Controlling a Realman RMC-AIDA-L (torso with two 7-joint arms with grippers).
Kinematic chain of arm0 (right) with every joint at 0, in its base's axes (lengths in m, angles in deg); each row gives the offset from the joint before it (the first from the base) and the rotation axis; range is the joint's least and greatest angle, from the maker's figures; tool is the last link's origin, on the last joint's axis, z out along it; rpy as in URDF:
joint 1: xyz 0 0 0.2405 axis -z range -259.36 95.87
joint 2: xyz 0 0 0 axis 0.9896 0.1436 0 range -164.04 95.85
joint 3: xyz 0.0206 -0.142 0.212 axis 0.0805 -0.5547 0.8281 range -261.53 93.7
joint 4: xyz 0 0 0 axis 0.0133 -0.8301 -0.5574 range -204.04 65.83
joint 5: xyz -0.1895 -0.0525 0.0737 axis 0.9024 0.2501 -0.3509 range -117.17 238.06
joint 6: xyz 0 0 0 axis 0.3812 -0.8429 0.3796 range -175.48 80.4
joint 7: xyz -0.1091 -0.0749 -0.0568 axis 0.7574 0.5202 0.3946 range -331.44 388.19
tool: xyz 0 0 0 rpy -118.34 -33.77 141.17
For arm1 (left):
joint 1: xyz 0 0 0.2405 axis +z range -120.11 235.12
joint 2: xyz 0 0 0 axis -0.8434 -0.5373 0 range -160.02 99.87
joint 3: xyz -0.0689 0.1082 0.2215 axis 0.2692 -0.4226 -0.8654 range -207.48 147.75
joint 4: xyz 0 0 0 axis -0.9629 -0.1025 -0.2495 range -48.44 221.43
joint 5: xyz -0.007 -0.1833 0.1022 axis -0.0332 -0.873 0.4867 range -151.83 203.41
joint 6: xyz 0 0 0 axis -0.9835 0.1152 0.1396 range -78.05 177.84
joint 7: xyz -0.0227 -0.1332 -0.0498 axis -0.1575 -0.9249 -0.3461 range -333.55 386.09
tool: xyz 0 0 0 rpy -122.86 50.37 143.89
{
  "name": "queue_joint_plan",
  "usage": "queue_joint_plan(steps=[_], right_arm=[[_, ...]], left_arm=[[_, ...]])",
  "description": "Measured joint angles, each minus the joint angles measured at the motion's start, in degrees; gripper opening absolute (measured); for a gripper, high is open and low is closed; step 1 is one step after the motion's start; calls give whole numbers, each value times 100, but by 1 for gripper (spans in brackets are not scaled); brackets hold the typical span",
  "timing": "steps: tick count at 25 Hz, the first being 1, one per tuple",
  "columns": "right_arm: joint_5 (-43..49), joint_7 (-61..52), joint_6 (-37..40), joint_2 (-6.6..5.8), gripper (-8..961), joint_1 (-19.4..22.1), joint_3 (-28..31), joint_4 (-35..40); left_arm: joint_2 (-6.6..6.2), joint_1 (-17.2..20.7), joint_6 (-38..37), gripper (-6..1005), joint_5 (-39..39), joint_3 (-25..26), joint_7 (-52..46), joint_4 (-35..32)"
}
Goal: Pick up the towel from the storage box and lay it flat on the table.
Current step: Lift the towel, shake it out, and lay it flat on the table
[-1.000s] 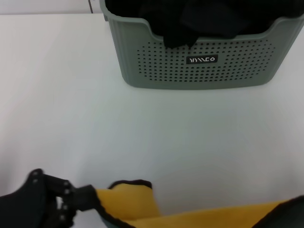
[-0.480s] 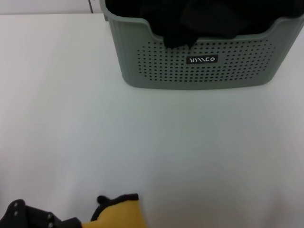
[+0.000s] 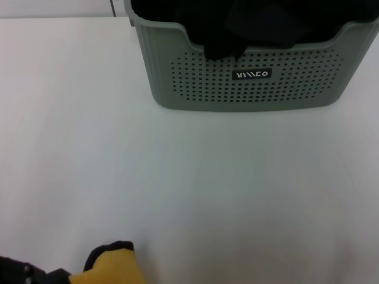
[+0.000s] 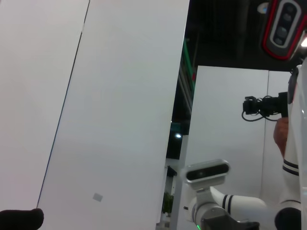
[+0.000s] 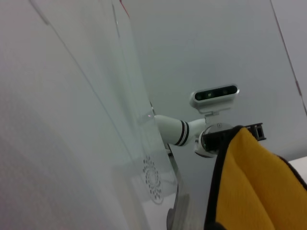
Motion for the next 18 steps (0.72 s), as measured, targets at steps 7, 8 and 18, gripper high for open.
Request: queue_joint_plan(steps=[7, 8, 18], right_arm=[[25, -11, -10, 41, 50, -365, -167, -345], [36, -11, -13, 51, 51, -443, -234, -414], [423, 9, -46, 166, 58, -1115, -298, -1613]], left_arm=[[12, 79, 12, 19, 41, 67, 91, 157], [9, 71, 17, 19, 59, 70, 108, 210], [299, -132, 55, 20, 999, 1137, 158, 1128]])
